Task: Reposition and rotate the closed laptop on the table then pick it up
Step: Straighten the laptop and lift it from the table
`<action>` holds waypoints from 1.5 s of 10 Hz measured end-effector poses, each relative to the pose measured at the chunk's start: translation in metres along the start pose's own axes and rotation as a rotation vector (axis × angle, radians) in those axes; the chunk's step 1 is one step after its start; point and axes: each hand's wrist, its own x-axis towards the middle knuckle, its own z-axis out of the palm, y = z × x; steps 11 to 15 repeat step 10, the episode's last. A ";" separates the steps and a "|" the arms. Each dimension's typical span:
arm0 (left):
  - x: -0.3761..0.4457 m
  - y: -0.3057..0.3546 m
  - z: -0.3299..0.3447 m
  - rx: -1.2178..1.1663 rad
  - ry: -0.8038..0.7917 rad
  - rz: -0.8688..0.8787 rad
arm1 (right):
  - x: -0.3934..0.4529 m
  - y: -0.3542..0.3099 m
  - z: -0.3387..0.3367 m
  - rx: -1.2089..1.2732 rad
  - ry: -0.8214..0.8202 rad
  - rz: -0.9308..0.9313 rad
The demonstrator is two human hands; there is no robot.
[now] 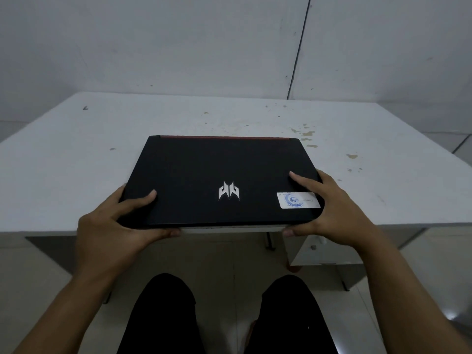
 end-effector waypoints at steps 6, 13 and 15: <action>-0.003 0.000 0.000 0.015 0.025 0.017 | -0.005 0.001 0.003 -0.016 0.026 -0.009; 0.029 0.039 -0.017 0.412 -0.354 -0.235 | 0.003 -0.028 -0.020 -0.093 -0.192 0.141; 0.029 0.039 -0.017 0.412 -0.354 -0.235 | 0.003 -0.028 -0.020 -0.093 -0.192 0.141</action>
